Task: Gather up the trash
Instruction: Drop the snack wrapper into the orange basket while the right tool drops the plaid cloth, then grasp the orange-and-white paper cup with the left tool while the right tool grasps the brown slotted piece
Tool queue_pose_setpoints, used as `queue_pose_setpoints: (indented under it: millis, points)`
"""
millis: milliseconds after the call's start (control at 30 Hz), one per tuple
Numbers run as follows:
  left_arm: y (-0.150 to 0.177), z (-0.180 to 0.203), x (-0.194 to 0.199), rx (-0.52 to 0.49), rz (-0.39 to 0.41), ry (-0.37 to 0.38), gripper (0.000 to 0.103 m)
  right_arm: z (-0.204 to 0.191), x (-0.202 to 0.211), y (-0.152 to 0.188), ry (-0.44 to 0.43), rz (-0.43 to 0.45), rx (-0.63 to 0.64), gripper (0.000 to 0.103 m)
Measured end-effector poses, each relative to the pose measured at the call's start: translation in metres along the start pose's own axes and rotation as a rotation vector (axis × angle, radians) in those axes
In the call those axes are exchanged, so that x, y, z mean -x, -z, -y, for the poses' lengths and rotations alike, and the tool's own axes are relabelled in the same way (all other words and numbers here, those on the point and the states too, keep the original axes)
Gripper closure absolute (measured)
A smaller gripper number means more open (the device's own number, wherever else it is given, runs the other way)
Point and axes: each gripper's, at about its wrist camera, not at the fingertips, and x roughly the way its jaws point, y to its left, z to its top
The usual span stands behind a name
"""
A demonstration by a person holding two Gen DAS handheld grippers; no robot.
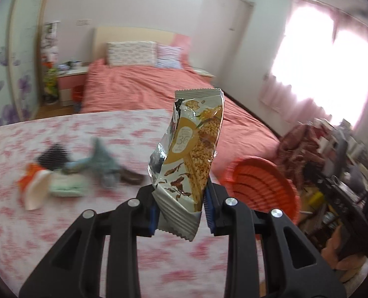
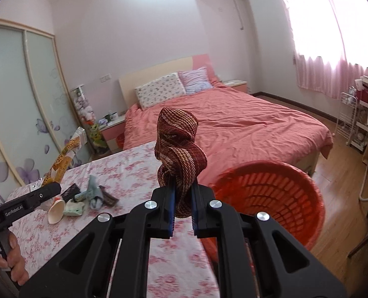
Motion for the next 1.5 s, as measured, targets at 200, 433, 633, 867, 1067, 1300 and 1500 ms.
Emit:
queue_pose_setpoints:
  millis: [200, 433, 633, 867, 1067, 1300, 1500]
  points:
    - [0.007, 0.065, -0.046, -0.039, -0.068, 0.136, 0.073, 0.047, 0.002, -0.001, 0.066, 0.014, -0.067, 0.093]
    - [0.017, 0.117, -0.109, -0.059, -0.147, 0.238, 0.073, 0.091, -0.012, 0.001, 0.115, 0.006, -0.128, 0.093]
    - [0.027, 0.139, -0.149, -0.07, -0.193, 0.256, 0.072, 0.107, -0.026, 0.008, 0.125, -0.016, -0.157, 0.092]
    - [0.04, 0.133, -0.181, -0.086, -0.241, 0.186, 0.051, 0.113, -0.04, 0.018, 0.12, -0.058, -0.163, 0.074]
    - [0.043, 0.103, -0.178, -0.07, -0.235, 0.108, 0.044, 0.107, -0.04, 0.024, 0.122, -0.081, -0.143, 0.053]
    - [0.045, 0.065, -0.142, -0.1, -0.171, -0.021, 0.037, 0.09, -0.041, 0.022, 0.132, -0.088, -0.071, 0.049]
    - [0.048, 0.006, -0.1, -0.065, -0.117, -0.14, 0.033, 0.051, -0.048, 0.032, 0.089, -0.123, -0.004, 0.049]
